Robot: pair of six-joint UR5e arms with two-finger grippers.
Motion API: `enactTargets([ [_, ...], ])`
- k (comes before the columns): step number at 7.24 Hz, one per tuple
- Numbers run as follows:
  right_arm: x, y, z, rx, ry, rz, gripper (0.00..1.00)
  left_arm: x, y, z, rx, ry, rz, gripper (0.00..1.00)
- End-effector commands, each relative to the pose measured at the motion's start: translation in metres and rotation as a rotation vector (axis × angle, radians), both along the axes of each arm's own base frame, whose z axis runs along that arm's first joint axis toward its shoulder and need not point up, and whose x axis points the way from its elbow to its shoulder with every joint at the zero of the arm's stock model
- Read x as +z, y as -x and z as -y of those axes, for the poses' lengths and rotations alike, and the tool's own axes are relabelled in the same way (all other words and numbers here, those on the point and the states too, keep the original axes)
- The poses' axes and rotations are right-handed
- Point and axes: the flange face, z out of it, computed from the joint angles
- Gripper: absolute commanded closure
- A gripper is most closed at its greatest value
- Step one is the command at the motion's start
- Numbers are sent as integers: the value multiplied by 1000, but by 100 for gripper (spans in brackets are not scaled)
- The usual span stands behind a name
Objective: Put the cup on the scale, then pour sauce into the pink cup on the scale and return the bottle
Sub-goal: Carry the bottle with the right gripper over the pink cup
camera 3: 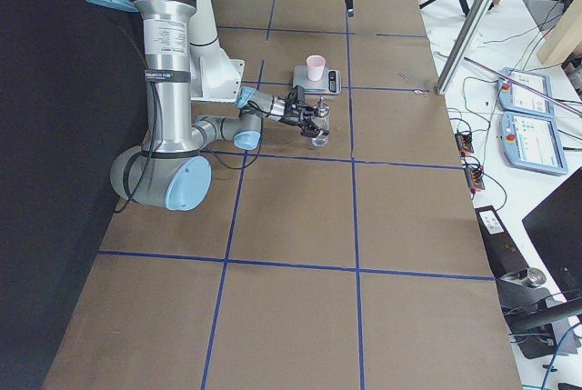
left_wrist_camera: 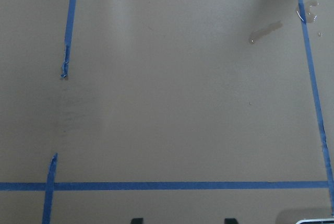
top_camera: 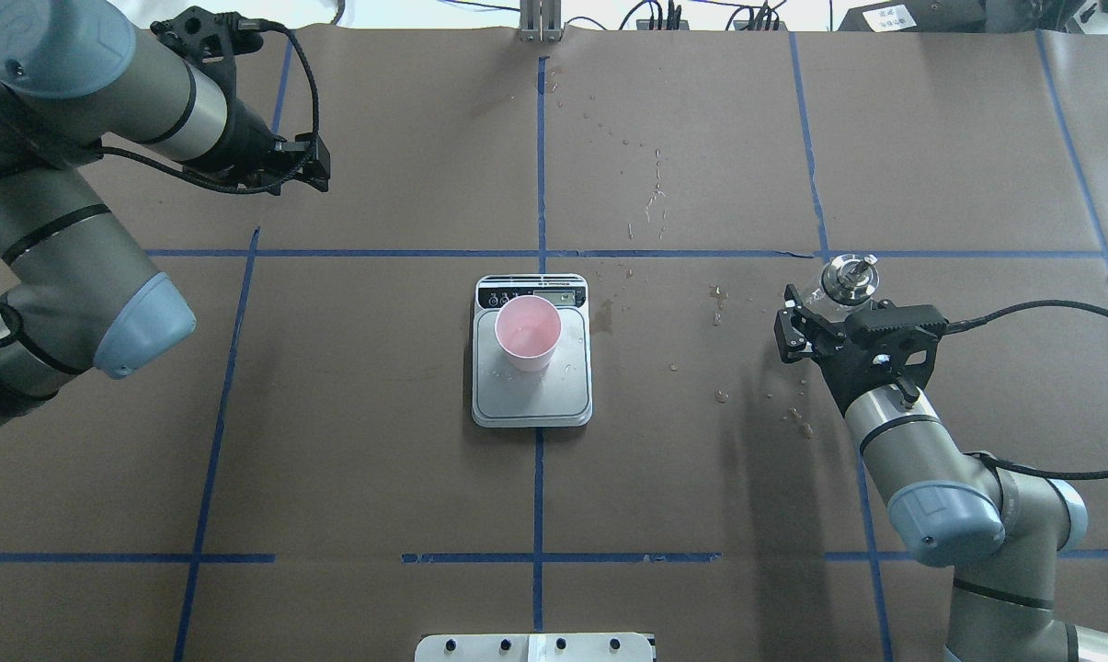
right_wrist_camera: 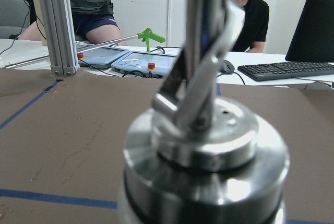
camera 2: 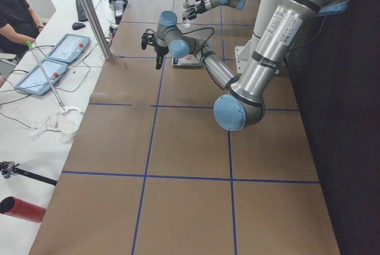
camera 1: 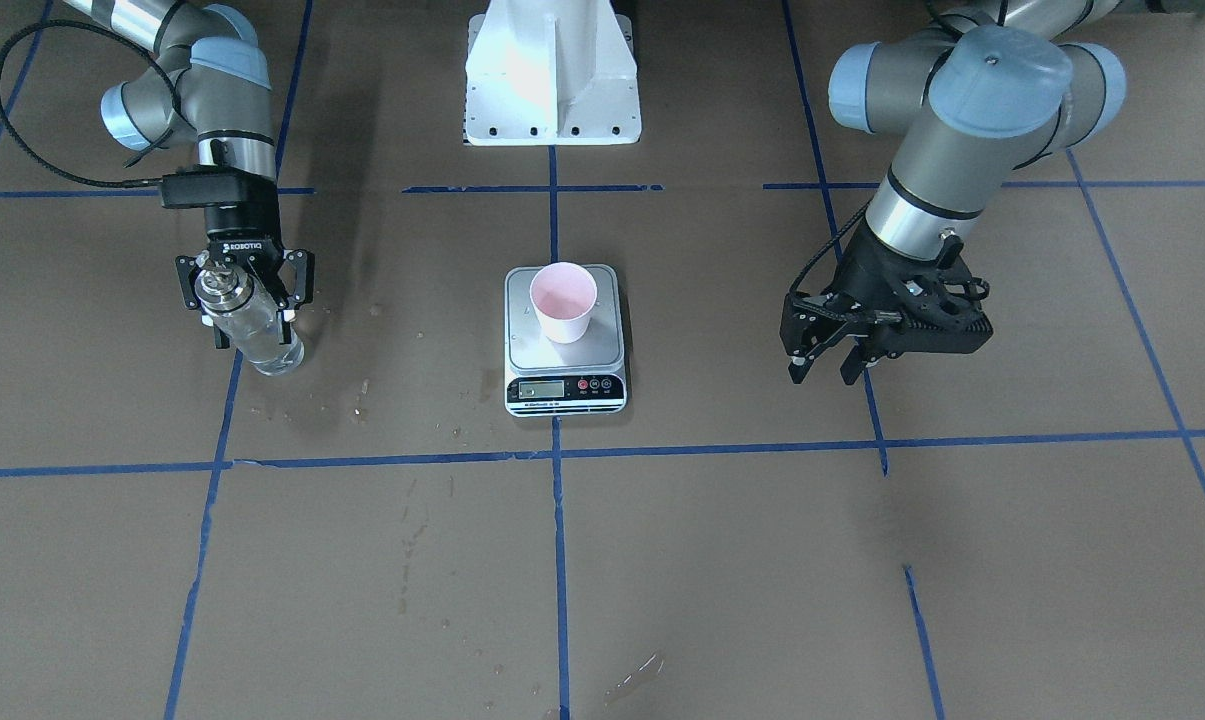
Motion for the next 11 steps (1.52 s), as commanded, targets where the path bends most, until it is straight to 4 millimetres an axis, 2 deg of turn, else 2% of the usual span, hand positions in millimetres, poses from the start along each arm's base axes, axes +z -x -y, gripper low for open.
enactTargets([
  [1, -37, 1, 2, -34, 6, -166, 100, 0, 3, -3, -2, -2, -2, 39],
  [2, -78, 18, 6, -82, 0, -219, 100, 2, 4, -3, 0, 0, 0, 39],
  [3, -80, 33, 10, -73, 40, -379, 100, 6, 5, -4, -1, 2, 5, 39],
  [5, -149, 68, 22, -71, 83, -524, 100, 9, 5, -4, 0, 4, 9, 39],
  [6, -163, 74, 23, -67, 101, -594, 100, 9, 6, -3, 0, 1, 9, 39],
  [7, -164, 82, 20, -79, 105, -620, 100, 10, 6, -3, 1, 1, 10, 39],
  [8, -167, 85, 19, -81, 127, -695, 100, 19, 4, -5, 6, 11, 19, 39],
  [10, -180, 99, 5, -108, 113, -691, 100, 19, 5, -5, 6, 9, 20, 39],
  [11, -184, 109, -10, -108, 74, -698, 100, 20, 5, -5, 6, 10, 21, 39],
])
